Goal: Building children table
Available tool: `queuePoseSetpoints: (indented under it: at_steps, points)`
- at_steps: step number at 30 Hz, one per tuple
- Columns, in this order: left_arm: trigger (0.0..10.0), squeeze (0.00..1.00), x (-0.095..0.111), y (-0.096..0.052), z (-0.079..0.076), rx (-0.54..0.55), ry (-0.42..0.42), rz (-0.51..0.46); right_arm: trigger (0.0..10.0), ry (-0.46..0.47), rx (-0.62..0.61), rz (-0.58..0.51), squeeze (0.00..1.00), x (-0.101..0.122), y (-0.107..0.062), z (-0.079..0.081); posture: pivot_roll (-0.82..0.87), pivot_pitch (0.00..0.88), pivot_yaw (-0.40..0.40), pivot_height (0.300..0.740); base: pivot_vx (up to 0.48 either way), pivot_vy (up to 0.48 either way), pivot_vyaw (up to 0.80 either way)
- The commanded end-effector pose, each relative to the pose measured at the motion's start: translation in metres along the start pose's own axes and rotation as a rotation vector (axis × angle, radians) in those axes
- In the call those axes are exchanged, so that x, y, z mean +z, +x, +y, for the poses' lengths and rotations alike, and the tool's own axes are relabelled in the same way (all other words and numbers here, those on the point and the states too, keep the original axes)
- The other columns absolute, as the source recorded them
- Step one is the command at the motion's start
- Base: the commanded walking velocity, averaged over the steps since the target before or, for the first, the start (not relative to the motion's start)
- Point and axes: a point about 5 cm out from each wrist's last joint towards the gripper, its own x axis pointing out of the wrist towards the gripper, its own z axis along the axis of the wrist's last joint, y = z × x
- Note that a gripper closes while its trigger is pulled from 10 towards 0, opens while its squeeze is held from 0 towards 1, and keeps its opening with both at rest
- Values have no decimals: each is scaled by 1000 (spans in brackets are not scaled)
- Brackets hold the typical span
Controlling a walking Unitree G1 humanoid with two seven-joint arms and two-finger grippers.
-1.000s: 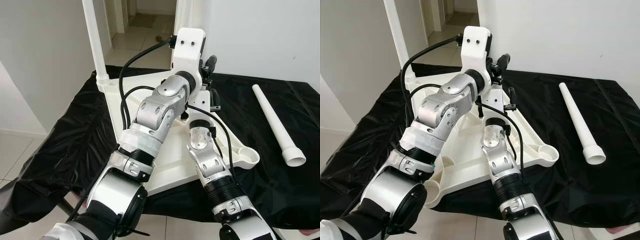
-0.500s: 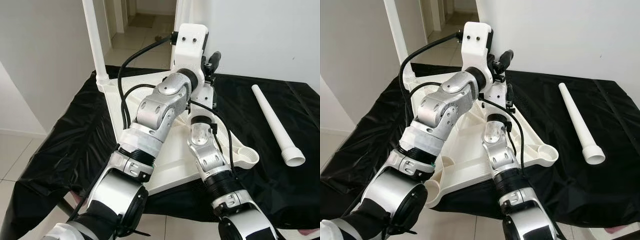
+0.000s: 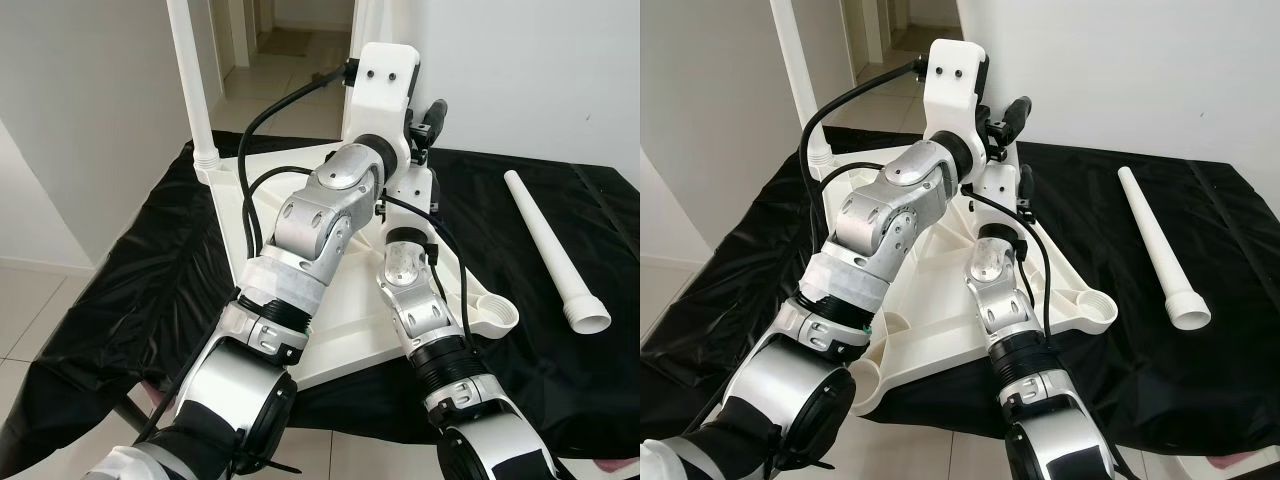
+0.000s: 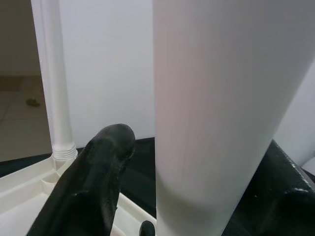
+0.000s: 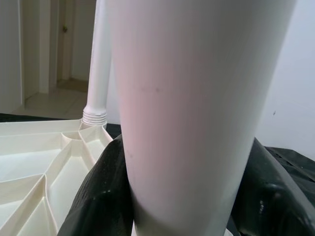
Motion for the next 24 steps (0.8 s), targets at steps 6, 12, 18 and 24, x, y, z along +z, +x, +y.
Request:
queuePoseSetpoints:
  at_steps: [6, 12, 18, 24]
  points:
    - [10000, 1000, 6, 2, -5, -10, -9, -28, 10000, 8, -3, -4, 0, 2, 0, 2, 16, 13, -14, 740, 0, 0, 0]
    - [10000, 0, 19, -4, -11, -112, -109, -88, 10000, 27, -15, 31, 0, -3, 0, -1, 18, 15, -15, 740, 0, 0, 0]
    - [10000, 0, 20, -15, -24, -246, -143, -118, 10000, 63, -27, 78, 0, -7, 2, -4, 22, 19, -12, 740, 0, 0, 0]
    - [10000, 0, 13, -31, -34, -346, -159, -119, 10000, 135, 18, 154, 0, -15, 3, -5, 22, 17, -7, 740, 0, 0, 0]
